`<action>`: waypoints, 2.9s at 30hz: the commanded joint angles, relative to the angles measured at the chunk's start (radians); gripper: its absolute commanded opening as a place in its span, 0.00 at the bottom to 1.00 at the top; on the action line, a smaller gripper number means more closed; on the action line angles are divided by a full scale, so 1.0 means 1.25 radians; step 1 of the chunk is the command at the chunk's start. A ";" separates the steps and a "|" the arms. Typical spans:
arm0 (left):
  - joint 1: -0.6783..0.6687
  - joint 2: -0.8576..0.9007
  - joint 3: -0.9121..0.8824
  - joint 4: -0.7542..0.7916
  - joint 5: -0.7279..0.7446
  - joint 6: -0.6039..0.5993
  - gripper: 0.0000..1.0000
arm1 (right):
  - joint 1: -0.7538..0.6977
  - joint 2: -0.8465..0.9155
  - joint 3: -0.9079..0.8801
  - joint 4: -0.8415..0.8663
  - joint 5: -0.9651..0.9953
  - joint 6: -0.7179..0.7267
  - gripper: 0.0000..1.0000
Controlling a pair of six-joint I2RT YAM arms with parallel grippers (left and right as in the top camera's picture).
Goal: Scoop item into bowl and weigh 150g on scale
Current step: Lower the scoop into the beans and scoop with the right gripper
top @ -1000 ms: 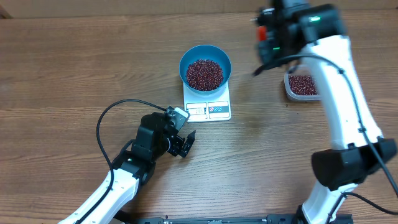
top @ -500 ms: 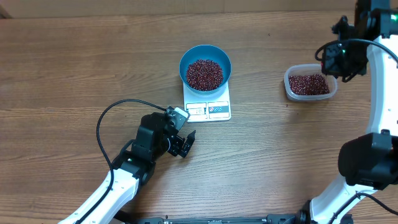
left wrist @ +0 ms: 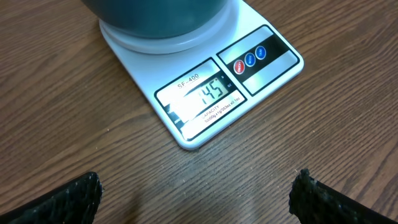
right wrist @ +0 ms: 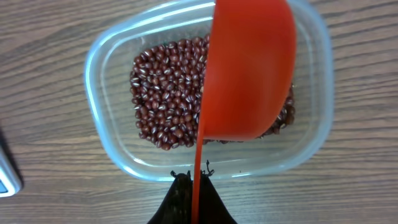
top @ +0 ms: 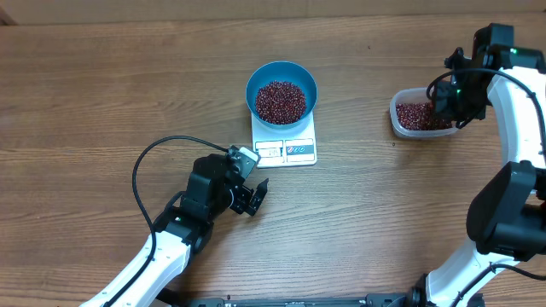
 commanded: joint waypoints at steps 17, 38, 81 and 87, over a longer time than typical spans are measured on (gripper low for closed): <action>0.000 0.005 -0.001 0.002 0.003 -0.012 1.00 | 0.016 0.006 -0.143 0.142 -0.058 -0.043 0.04; 0.000 0.005 -0.001 0.002 0.003 -0.012 1.00 | 0.051 0.032 -0.180 0.156 -0.094 -0.046 0.04; 0.000 0.005 -0.001 0.002 0.003 -0.012 1.00 | 0.050 0.074 -0.062 0.021 -0.248 -0.109 0.04; 0.000 0.005 -0.001 0.002 0.003 -0.012 1.00 | 0.033 0.074 -0.061 0.027 -0.294 -0.109 0.04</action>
